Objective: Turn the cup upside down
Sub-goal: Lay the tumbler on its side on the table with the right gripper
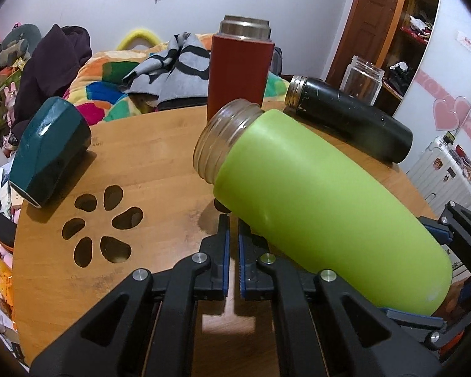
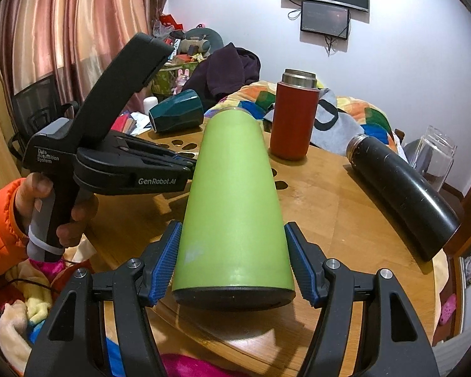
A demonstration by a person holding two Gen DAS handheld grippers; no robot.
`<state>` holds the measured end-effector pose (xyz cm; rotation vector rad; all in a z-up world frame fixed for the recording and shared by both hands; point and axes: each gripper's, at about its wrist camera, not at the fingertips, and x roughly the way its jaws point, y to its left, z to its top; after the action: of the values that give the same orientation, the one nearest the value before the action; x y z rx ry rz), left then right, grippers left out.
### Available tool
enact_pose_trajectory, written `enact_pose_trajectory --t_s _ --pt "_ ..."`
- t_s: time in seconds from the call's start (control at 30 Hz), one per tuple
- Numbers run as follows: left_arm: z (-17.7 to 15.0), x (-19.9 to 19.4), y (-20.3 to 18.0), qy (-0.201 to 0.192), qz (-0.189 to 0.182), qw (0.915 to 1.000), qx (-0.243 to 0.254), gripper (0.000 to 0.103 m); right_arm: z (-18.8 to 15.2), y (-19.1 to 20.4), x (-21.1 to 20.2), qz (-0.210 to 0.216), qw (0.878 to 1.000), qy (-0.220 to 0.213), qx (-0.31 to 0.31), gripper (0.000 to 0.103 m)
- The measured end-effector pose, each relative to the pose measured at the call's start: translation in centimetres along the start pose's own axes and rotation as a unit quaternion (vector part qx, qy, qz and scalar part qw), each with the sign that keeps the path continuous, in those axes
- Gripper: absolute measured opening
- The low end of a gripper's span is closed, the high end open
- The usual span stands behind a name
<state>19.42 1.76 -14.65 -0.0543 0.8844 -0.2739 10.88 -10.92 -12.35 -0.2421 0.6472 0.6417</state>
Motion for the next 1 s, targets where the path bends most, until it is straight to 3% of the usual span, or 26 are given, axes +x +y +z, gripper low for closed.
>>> enact_pose_trajectory --t_s 0.53,0.67,0.77,0.8,1.0 --pt "-1.5 -1.6 -0.2 -0.005 0.031 0.9993 0.018 0.004 -0.4 -0.9 0.1 0.003 1.000 -0.005 0.027 0.062" --pt "-1.5 -4.3 -1.1 -0.040 0.039 0.9975 0.043 0.005 -0.7 -0.9 0.0 0.004 0.999 -0.011 0.032 0.063" --pt "-0.8 -5.9 -2.4 -0.069 0.028 0.9956 0.056 0.014 -1.1 -1.2 0.1 0.011 0.999 -0.006 0.048 0.063" --pt "-0.4 -6.0 -2.9 -0.075 0.023 0.9950 0.061 0.018 -1.2 -1.3 0.3 0.013 0.998 -0.003 0.054 0.063" --pt "0.8 -4.7 -5.4 -0.094 0.011 0.9919 0.085 0.018 -1.9 -1.8 0.1 0.020 0.996 -0.005 0.083 0.063"
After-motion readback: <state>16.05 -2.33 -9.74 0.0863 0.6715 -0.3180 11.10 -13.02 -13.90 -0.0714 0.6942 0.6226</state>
